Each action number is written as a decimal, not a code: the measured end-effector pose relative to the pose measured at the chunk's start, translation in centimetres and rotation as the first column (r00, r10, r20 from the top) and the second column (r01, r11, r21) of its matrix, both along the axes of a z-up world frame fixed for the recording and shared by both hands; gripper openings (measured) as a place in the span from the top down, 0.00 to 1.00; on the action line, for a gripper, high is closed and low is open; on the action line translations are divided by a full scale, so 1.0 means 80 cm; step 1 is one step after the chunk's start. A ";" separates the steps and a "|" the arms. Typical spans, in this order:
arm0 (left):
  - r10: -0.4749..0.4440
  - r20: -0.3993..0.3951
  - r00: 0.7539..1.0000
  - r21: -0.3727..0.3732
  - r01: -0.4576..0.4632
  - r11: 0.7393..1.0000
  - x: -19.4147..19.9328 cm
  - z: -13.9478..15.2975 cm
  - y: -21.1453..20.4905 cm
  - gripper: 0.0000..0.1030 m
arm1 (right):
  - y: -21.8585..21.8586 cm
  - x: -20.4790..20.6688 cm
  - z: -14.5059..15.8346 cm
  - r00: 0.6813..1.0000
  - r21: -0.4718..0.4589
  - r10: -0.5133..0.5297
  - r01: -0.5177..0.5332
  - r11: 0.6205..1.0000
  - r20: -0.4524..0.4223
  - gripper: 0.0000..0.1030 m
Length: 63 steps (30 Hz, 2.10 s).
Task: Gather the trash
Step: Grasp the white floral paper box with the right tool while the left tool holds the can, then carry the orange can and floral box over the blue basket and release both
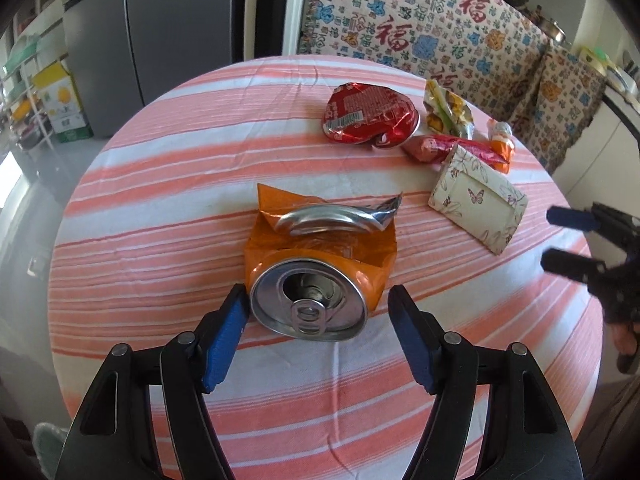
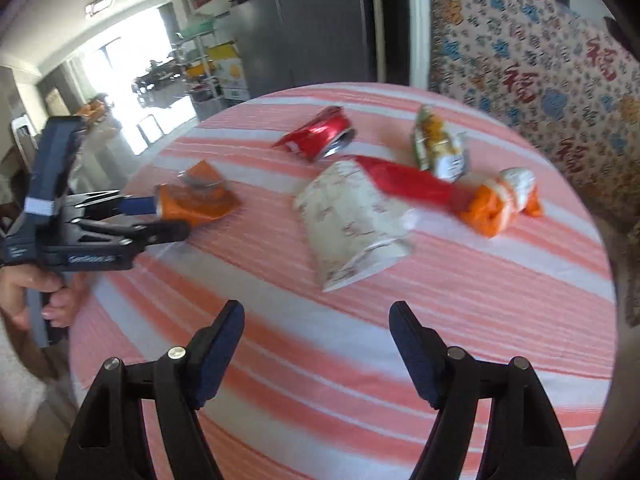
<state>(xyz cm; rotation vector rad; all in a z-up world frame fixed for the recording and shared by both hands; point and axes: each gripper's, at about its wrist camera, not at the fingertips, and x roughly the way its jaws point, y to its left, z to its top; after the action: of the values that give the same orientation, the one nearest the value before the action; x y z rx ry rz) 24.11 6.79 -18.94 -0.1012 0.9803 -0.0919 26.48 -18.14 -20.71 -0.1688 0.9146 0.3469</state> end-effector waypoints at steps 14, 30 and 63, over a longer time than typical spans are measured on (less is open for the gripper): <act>0.008 0.008 1.000 -0.067 -0.007 0.998 0.006 0.001 0.006 0.31 | 0.027 0.110 -0.014 0.986 -0.140 0.021 -0.044 0.989 -0.166 0.44; -0.047 0.081 0.996 -0.088 0.054 0.995 -0.023 0.037 -0.042 0.31 | -0.054 0.005 0.038 0.980 -0.017 -0.157 0.156 0.988 -0.119 0.52; -0.239 0.004 0.971 0.014 0.238 0.971 -0.014 -0.010 -0.193 0.11 | -0.196 -0.077 0.029 0.938 0.086 -0.322 0.334 0.939 -0.127 0.52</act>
<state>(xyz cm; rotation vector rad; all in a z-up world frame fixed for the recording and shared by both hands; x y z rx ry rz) 22.96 -8.69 -19.77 0.0298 0.9846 -0.3064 20.28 -33.78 -18.38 0.1039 1.0136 0.0936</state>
